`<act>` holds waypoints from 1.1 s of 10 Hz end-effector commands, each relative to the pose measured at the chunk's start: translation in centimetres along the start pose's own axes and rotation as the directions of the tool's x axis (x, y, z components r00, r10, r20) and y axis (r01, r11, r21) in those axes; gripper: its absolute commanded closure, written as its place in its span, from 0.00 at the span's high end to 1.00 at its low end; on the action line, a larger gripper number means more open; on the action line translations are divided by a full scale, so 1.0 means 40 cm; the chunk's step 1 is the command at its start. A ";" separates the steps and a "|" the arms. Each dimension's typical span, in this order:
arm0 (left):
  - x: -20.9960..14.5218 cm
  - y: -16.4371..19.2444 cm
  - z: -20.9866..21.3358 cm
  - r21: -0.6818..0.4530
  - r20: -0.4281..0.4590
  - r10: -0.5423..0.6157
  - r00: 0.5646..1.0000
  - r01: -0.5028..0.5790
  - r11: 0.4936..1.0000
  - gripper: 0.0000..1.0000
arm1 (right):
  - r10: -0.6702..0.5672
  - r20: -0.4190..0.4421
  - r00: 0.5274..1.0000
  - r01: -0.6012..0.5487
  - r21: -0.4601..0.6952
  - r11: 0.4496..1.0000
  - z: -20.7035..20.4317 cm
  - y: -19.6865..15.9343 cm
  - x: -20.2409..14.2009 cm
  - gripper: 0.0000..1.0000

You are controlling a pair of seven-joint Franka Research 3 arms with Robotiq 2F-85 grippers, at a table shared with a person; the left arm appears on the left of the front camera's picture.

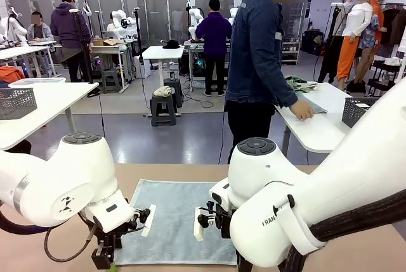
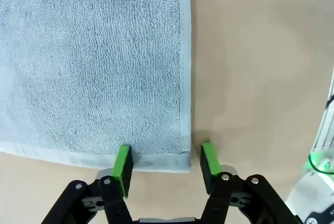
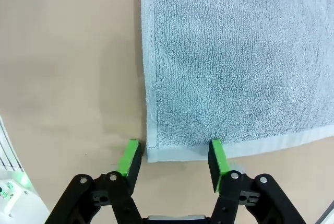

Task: Fold the towels and place them in the basket.
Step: When a person lays out a Towel with hook on the table, fold it in half twice.

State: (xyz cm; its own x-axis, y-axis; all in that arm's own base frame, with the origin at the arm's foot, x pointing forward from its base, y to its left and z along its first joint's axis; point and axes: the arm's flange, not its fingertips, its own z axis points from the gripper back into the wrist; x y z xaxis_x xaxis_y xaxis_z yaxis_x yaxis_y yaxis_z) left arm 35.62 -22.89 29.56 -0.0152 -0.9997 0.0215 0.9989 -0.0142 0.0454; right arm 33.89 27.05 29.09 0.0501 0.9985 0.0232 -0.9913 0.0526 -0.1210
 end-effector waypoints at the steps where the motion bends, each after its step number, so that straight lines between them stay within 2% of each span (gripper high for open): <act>1: -0.023 -0.046 -0.015 0.022 -0.032 -0.003 0.999 0.004 1.000 0.46 | 0.015 0.002 1.000 -0.015 0.019 1.000 0.006 0.004 -0.020 0.52; 2: -0.022 -0.045 -0.016 0.020 -0.034 -0.004 0.999 0.005 1.000 0.46 | 0.012 0.005 1.000 -0.012 0.027 1.000 0.005 0.002 -0.021 0.46; 3: -0.019 -0.045 -0.012 0.024 -0.032 -0.005 0.999 0.006 1.000 0.26 | 0.011 0.008 1.000 -0.011 0.029 1.000 0.007 0.002 -0.021 0.32; 4: -0.017 -0.043 -0.008 0.031 -0.031 -0.007 1.000 0.008 1.000 0.40 | 0.010 0.010 1.000 -0.010 0.027 1.000 0.010 -0.002 -0.021 0.26; 5: -0.016 -0.041 -0.004 0.033 -0.031 -0.009 0.999 0.010 0.999 0.06 | 0.010 0.008 1.000 -0.010 0.025 1.000 0.011 -0.004 -0.019 0.12; 6: -0.016 -0.038 0.000 0.032 -0.031 -0.009 0.999 0.010 0.999 0.20 | 0.011 0.008 1.000 -0.012 0.025 1.000 0.013 -0.005 -0.017 0.06; 7: -0.016 -0.035 0.002 0.028 -0.029 -0.009 1.000 0.009 1.000 0.00 | 0.013 0.007 1.000 -0.013 0.028 1.000 0.014 -0.007 -0.016 0.00; 11: -0.018 -0.034 0.009 0.013 -0.036 -0.013 0.999 0.014 1.000 0.00 | 0.033 0.010 0.999 -0.033 0.055 0.998 0.022 -0.012 -0.010 0.00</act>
State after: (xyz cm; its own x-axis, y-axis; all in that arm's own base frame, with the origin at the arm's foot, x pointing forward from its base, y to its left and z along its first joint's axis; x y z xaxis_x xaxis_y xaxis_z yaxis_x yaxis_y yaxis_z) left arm 35.84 -23.06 30.15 -0.0307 -0.9994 0.0174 0.9976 -0.0296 0.0630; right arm 34.02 26.87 29.48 0.0361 0.9991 0.0242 -0.9938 0.0385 -0.1043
